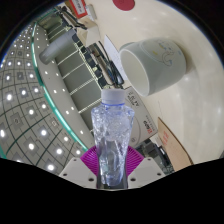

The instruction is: Pour water

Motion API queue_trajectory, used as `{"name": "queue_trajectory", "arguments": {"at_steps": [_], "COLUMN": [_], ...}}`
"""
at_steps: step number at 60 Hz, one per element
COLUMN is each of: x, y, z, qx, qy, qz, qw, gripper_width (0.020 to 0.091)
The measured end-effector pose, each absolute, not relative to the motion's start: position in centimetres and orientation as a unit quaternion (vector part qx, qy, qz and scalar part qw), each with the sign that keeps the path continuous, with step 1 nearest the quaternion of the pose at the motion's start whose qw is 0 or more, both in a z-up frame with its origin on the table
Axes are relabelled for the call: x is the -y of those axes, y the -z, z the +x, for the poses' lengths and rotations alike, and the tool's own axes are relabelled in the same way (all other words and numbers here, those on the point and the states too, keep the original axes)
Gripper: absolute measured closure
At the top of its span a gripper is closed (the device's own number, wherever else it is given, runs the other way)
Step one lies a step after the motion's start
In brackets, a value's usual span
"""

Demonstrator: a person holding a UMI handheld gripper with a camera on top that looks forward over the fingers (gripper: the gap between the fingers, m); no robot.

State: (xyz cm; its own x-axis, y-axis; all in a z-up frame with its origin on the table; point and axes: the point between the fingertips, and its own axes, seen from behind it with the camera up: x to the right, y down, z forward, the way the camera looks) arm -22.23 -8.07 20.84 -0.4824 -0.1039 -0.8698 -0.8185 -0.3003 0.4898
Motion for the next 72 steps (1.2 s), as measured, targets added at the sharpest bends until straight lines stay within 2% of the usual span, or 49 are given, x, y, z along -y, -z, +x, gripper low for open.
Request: {"name": "queue_trajectory", "arguments": {"at_steps": [10,18,19,28,41,49,54,59,72], "x": [7.9,7.1,8.7,7.6,8.8,8.6,8.9,8.8,9.1], "y": [-19.7,-19.7,-20.4,-23.6,-32.1,-33.8,-33.0,-30.5,-19.0], "z": [-21.9,-22.8,-22.4,-21.2,-13.7,-7.5,-3.5,0.5,7.2], "qx": [-0.540,-0.505,-0.497,-0.399,-0.215,-0.124,-0.079,-0.039,-0.017], "qy": [-0.681,-0.656,-0.652,-0.584,-0.395,-0.256,-0.160,-0.063,0.010], "qz": [-0.429,-0.491,-0.500,-0.597,-0.689,-0.721,-0.736,-0.750,-0.791], "qw": [0.246,0.272,0.278,0.379,0.568,0.631,0.653,0.657,0.612], "gripper_width": [0.0802,0.0801,0.0802,0.0803,0.0802,0.0800,0.0798,0.0800,0.0798]}}
